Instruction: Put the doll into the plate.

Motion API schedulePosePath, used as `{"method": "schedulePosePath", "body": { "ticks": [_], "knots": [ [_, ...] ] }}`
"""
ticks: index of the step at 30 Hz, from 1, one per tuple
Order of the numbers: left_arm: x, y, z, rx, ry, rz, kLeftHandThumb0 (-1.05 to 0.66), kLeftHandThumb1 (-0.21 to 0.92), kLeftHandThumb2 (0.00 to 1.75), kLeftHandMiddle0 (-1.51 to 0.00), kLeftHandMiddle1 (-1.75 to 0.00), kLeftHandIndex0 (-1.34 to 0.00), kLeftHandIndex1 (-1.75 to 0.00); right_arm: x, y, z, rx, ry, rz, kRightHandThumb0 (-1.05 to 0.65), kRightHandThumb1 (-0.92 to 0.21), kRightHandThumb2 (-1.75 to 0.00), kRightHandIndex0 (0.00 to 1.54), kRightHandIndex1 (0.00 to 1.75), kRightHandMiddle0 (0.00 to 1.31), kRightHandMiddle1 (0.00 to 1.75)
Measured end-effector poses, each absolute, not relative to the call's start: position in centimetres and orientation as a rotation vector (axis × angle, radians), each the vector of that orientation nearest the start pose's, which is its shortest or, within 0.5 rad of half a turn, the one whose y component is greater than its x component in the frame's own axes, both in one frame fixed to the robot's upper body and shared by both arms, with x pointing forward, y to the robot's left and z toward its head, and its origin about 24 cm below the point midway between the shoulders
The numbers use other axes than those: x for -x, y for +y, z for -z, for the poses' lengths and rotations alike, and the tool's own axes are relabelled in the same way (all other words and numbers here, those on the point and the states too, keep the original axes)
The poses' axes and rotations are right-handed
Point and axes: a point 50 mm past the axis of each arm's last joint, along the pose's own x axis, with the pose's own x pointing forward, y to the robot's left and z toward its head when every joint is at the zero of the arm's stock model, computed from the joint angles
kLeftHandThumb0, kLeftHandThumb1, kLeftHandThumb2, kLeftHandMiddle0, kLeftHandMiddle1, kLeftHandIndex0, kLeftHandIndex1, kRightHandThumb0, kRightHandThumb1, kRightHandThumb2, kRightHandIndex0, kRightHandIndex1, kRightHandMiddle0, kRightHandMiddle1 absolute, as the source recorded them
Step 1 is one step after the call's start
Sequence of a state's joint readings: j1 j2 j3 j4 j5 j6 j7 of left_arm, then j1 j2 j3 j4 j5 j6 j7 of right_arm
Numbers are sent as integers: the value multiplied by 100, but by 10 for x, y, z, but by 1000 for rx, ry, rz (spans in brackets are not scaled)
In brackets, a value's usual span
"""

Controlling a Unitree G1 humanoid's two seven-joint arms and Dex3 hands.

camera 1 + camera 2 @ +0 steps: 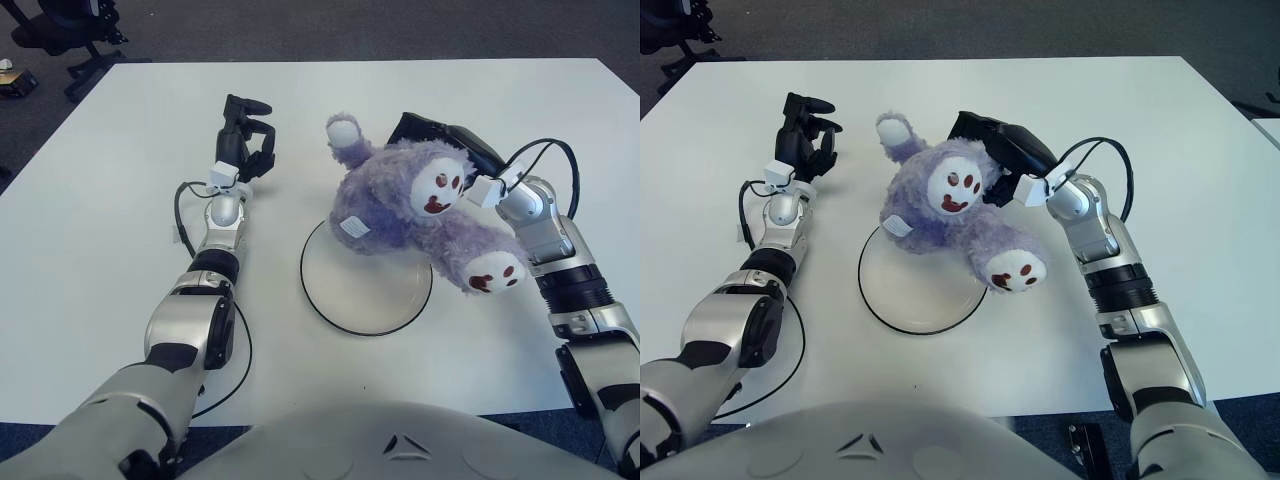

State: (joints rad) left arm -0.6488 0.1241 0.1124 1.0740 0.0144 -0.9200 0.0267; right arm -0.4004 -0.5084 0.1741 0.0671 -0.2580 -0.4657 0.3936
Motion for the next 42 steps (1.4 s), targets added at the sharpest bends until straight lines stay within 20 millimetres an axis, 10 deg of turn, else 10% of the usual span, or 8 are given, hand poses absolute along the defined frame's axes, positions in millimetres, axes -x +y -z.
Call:
{"method": "schedulePosePath", "body": {
  "ticks": [30,36,42],
  "knots": [
    [-341,159,-79,-93,-489,25,0,92,52,-16,-170,-16,-168,-278,-136,-160,955,-647,-753,25,-58,-96,43,166,44,175],
    [-341,159,-79,-94,-489,29,0,92,51,-16,-170,-16,-168,-272,-134,-162,954,-664,-758,3,-82,-46,49,139,38,155],
    [-341,159,-79,-95,-488,31,0,92,51,-16,-170,-16,-168,-269,-134,-160,943,-623,-790,7,-91,-33,47,139,27,141]
  ]
}}
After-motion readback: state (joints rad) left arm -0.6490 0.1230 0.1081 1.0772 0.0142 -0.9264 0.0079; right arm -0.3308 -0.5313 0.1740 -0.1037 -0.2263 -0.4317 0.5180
